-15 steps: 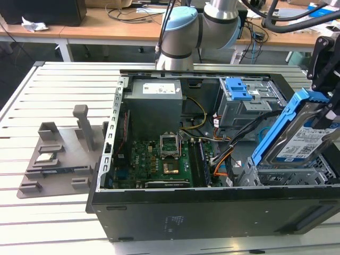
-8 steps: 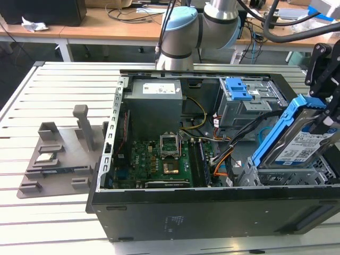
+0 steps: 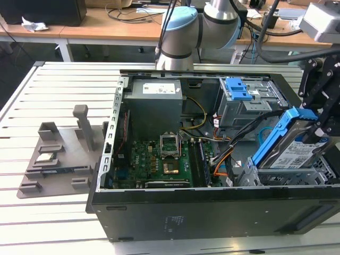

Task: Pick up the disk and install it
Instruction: 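Insert the disk into the insertion slot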

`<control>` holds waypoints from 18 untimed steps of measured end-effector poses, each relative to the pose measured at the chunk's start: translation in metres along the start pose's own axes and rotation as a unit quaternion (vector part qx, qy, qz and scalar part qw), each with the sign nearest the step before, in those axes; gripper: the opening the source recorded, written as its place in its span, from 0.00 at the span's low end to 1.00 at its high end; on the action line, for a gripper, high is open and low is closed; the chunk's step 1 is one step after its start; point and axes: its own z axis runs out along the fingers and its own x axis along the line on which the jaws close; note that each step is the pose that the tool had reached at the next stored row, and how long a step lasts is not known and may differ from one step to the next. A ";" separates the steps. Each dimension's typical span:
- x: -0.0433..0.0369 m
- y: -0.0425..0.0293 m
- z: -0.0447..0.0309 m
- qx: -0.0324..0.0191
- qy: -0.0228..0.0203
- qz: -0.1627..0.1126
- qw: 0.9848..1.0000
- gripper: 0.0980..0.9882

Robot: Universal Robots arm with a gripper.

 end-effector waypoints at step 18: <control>-0.0001 -0.0002 0.0050 0.000 0.000 0.000 1.000 0.01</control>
